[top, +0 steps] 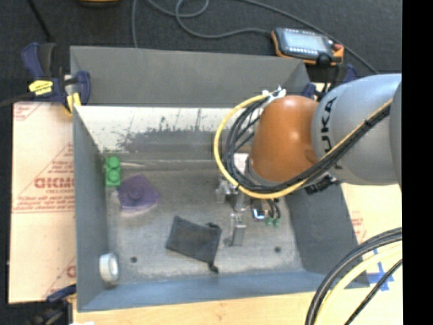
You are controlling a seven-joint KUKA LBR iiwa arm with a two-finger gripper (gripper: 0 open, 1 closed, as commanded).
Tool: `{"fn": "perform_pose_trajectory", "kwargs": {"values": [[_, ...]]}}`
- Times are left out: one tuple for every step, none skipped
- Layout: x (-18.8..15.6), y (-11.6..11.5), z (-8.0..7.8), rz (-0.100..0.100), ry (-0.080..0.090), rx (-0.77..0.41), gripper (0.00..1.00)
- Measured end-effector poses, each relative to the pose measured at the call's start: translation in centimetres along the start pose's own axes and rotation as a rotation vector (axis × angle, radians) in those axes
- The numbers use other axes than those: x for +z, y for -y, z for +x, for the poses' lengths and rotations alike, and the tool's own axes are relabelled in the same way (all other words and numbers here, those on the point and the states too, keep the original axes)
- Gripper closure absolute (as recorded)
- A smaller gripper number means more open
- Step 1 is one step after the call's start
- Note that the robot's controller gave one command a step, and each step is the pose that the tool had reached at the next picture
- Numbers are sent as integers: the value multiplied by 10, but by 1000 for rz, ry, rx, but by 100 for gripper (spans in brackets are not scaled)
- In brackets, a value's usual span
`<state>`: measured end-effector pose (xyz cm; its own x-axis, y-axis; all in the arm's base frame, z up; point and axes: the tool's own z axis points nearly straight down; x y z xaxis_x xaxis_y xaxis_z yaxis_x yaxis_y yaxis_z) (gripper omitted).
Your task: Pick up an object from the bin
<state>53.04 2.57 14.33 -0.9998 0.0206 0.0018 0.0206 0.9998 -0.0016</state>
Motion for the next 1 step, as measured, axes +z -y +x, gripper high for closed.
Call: {"fn": "perform_pose_trajectory", "kwargs": {"values": [[19, -53, -27, -1, 7, -29, 0]]}}
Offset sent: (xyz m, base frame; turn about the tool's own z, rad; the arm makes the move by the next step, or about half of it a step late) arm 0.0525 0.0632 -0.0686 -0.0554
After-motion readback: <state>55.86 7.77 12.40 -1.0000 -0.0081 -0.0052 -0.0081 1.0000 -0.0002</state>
